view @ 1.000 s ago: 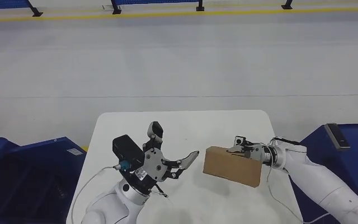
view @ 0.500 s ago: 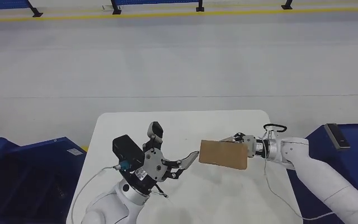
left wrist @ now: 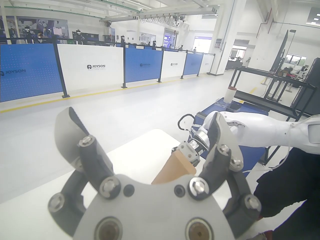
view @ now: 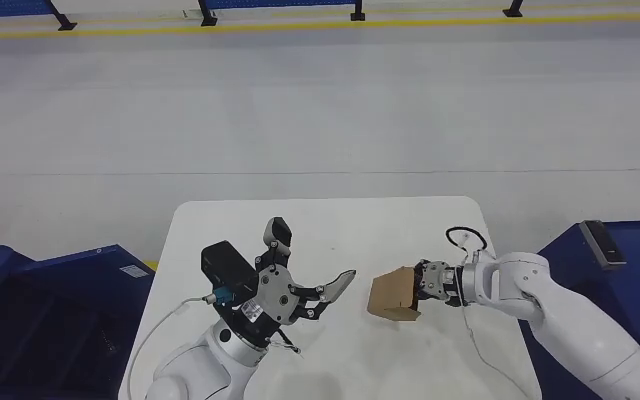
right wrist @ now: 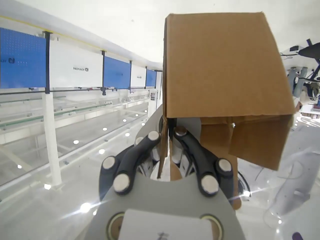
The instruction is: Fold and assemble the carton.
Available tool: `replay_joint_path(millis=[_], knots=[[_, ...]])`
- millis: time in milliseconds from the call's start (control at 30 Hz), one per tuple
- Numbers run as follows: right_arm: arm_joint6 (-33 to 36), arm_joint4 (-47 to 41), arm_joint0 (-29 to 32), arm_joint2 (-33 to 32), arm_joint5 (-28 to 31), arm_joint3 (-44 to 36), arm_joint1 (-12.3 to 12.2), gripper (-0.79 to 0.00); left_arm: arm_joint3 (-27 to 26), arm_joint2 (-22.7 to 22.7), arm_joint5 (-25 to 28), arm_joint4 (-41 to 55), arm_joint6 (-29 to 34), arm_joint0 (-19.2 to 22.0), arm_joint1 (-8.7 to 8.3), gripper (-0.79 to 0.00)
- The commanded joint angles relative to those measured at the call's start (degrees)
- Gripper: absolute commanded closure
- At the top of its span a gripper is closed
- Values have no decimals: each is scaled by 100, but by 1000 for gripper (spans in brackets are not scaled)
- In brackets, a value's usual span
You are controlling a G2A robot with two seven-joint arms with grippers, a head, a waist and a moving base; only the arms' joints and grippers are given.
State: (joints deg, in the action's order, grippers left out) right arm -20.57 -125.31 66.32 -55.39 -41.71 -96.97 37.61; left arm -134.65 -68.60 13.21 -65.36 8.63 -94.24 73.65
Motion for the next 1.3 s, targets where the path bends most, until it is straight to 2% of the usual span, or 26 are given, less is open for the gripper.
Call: replay_joint_path(millis=[0, 333, 367, 433, 467, 500, 533, 600, 633, 733, 800, 933, 1267], knots=[[-195, 68, -62, 128, 74, 52, 57, 0, 0, 0, 0, 0, 0, 0, 0, -785], [-188, 220, -414, 840, 258, 732, 454, 0, 0, 0, 0, 0, 0, 0, 0, -785], [-201, 265, -457, 894, 281, 814, 492, -22, 0, 0, 0, 0, 0, 0, 0, -785], [-182, 288, -526, 987, 306, 955, 565, -92, 0, 0, 0, 0, 0, 0, 0, -785], [-175, 287, -556, 1026, 310, 1019, 599, -286, 0, 0, 0, 0, 0, 0, 0, -785], [-170, 283, -584, 1058, 313, 1073, 630, -286, 0, 0, 0, 0, 0, 0, 0, -785], [-165, 291, -609, 1085, 312, 1114, 658, -363, 0, 0, 0, 0, 0, 0, 0, -785], [-80, 216, -631, 1101, 286, 1179, 704, -379, 0, 0, 0, 0, 0, 0, 0, -785], [-47, 176, -628, 1094, 243, 1186, 717, -650, 0, 0, 0, 0, 0, 0, 0, -785], [64, -53, -580, 934, 63, 1158, 701, -686, 0, 0, 0, 0, 0, 0, 0, -785], [193, -258, -497, 697, -79, 1111, 644, -785, 0, 0, 0, 0, 0, 0, 0, -785], [639, -749, -235, 25, -518, 1016, 467, -785, 0, 0, 0, 0, 0, 0, 0, -785], [639, -749, -235, 25, -518, 1016, 467, -785, 0, 0, 0, 0, 0, 0, 0, -785]])
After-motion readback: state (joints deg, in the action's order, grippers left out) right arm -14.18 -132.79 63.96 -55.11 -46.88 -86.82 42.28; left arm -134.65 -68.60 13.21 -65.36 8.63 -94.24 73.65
